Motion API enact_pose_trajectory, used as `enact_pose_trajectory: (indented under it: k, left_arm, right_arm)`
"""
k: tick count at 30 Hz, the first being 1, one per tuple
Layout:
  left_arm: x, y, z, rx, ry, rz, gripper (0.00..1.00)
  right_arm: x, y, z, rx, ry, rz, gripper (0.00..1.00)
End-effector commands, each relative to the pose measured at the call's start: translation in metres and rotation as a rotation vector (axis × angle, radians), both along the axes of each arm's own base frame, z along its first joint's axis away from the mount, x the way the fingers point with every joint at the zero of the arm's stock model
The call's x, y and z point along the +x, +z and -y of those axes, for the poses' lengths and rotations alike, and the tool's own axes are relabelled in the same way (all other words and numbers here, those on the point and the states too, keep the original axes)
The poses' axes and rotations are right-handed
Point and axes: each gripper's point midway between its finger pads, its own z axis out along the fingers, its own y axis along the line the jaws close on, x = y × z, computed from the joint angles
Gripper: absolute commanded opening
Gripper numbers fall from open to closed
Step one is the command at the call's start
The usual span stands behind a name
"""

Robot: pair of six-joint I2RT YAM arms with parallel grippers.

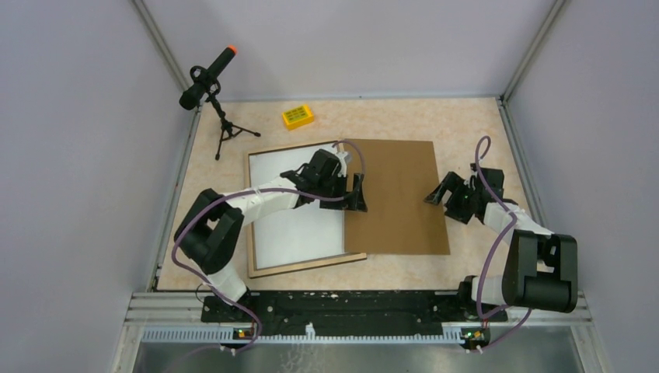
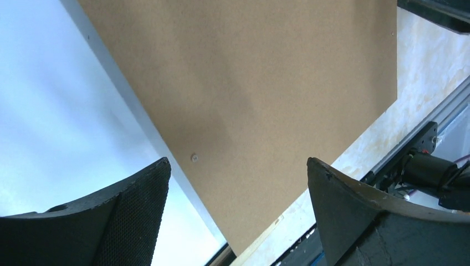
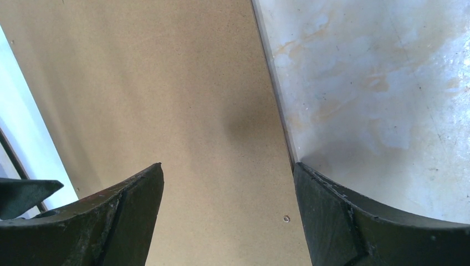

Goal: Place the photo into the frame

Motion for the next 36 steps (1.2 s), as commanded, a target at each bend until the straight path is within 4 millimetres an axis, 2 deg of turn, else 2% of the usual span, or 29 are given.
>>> enact_pose_trajectory:
  k: [1, 8, 13, 21, 25, 29, 33, 36]
  left_arm:
    - [0.008, 0.038, -0.002, -0.078, 0.043, 0.133, 0.94]
    - [0.0, 0.034, -0.011, -0.17, 0.128, 0.102, 0.85]
    - [-0.009, 0.02, -0.017, -0.195, 0.158, 0.089, 0.73]
    - [-0.017, 0.001, -0.011, -0.271, 0.13, -0.006, 0.56]
    - [-0.019, -0.007, -0.012, -0.267, 0.135, -0.038, 0.56]
    - [-0.016, -0.007, -0.019, -0.239, 0.158, 0.002, 0.56]
    - [-0.016, -0.013, -0.025, -0.209, 0.17, 0.009, 0.6]
    - [-0.019, -0.017, -0.021, -0.224, 0.155, -0.013, 0.61]
  right_arm:
    - [-0.015, -0.009, -0.005, -0.003, 0.033, -0.048, 0.86]
    - [-0.011, -0.005, -0.005, -0.007, 0.037, -0.035, 0.86]
    - [-0.01, -0.002, -0.005, -0.006, 0.042, -0.027, 0.86]
    - [-0.01, -0.001, -0.006, -0.004, 0.046, -0.023, 0.86]
    - [-0.01, 0.0, -0.006, -0.002, 0.046, -0.02, 0.86]
    - [-0.01, 0.0, -0.006, -0.004, 0.047, -0.021, 0.86]
    - [-0.011, -0.003, -0.006, -0.003, 0.048, -0.026, 0.86]
    - [-0.011, -0.003, -0.007, 0.0, 0.05, -0.027, 0.86]
